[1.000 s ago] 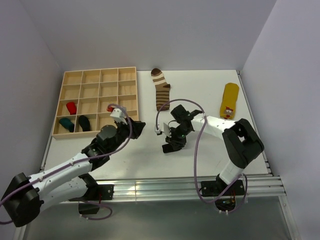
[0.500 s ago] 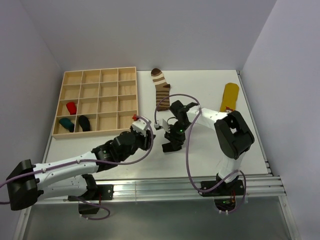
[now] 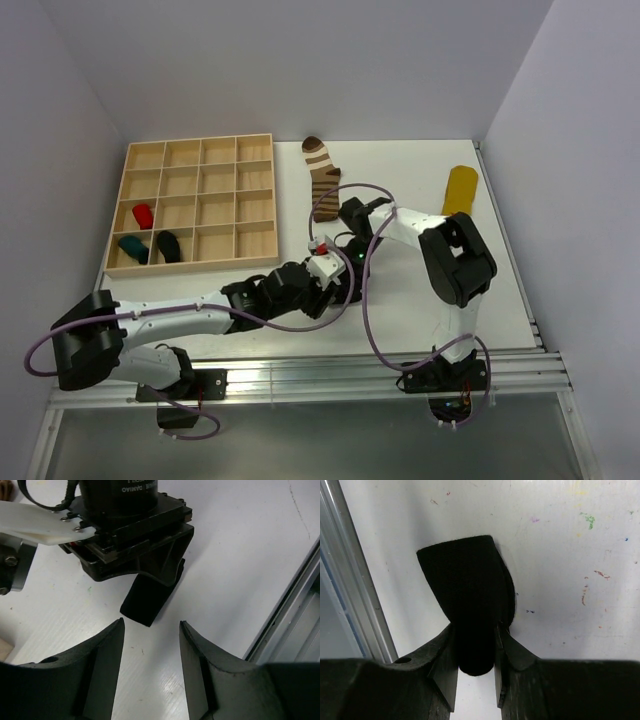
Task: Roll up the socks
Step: Roll the sock at the center of the board.
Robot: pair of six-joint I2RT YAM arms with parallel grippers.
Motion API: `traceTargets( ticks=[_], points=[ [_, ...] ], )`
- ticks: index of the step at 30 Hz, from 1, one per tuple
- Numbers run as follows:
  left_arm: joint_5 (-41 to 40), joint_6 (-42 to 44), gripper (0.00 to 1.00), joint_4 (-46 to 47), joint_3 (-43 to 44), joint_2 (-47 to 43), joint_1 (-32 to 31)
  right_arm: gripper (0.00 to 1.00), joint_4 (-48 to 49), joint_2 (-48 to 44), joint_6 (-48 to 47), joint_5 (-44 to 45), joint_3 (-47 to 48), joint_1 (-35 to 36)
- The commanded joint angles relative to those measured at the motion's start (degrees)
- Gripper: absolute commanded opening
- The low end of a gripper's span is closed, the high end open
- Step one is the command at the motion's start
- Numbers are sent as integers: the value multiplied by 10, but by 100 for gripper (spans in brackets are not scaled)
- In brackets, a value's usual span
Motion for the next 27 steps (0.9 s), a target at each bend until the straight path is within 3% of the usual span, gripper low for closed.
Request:
traceTargets(
  ticks=[1,9,17,27],
  points=[
    [21,19,53,44,-1,11,-8,9,-29,45,-3,43,-22,2],
    [14,43,56,124,-4,71,-23,10,-38,59,-1,34,-15,-1],
    [37,76,58,164,-8,121,-35,9,-60,80,-6,20,10,-13],
    [6,138,61,199,-11,173,-43,9,-74,99,-8,19,18,-16]
  ],
)
